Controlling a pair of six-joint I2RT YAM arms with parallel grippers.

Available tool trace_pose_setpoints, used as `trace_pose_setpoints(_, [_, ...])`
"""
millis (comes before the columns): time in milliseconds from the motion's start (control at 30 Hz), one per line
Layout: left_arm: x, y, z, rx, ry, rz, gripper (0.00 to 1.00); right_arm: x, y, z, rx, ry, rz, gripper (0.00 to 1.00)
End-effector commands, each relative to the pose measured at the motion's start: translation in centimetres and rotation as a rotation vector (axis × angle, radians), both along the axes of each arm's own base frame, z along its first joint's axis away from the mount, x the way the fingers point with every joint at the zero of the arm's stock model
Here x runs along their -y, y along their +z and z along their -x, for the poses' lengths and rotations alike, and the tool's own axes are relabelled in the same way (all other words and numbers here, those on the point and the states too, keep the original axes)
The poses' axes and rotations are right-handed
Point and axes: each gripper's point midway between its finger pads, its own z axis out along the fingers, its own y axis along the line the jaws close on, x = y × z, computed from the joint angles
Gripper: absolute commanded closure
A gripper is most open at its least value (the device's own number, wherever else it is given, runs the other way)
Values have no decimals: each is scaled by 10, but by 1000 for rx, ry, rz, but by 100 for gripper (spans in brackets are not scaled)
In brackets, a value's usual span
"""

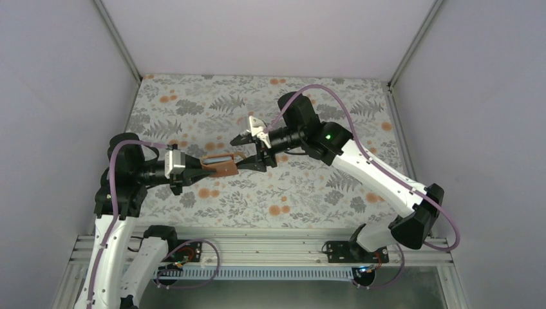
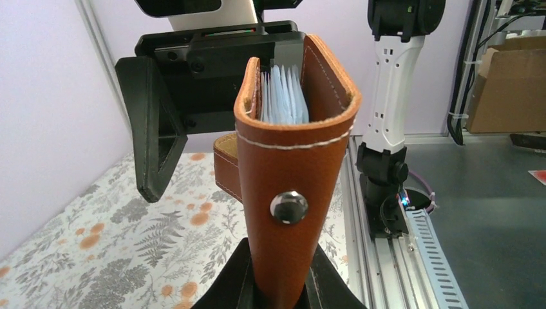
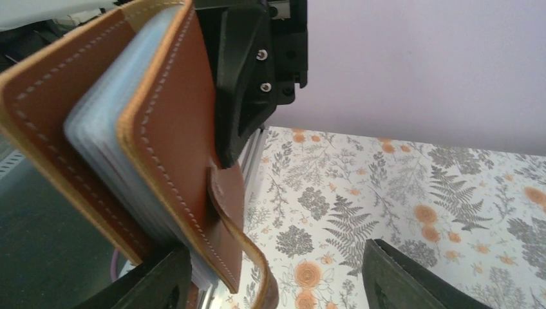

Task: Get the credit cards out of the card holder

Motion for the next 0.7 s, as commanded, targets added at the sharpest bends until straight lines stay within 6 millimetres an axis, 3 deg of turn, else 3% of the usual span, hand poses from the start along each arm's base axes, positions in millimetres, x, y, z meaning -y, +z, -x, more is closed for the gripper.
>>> trace_pose_setpoints(0, [2,-12,-9,-9,7,-23,97,-9,60,49,58,199,-192,37])
trace_pose_setpoints(200, [2,-13,-19,-62,38,-2,98,-24,42,53,-20,244,-119,58])
trace_pose_setpoints(400, [1,-14,-21,-77,56,-5,98,-19,43,64,-25,284,-140,96])
trace_pose_setpoints(567, [-1,-14,-32,-112,110,5,97,-20,34,48,-48,168,-120,96])
trace_pose_setpoints(600, [-2,-14,-37,-115,140,5,94,-21,31,41,-61,127,-113,96])
trace_pose_setpoints(633, [-4,-16,-43,-125,176,4,82,-22,26,32,-71,68,-101,96])
trace_pose_setpoints(667, [-7,-18,-51,-133,221,1,58,-24,24,24,-89,20,-93,96])
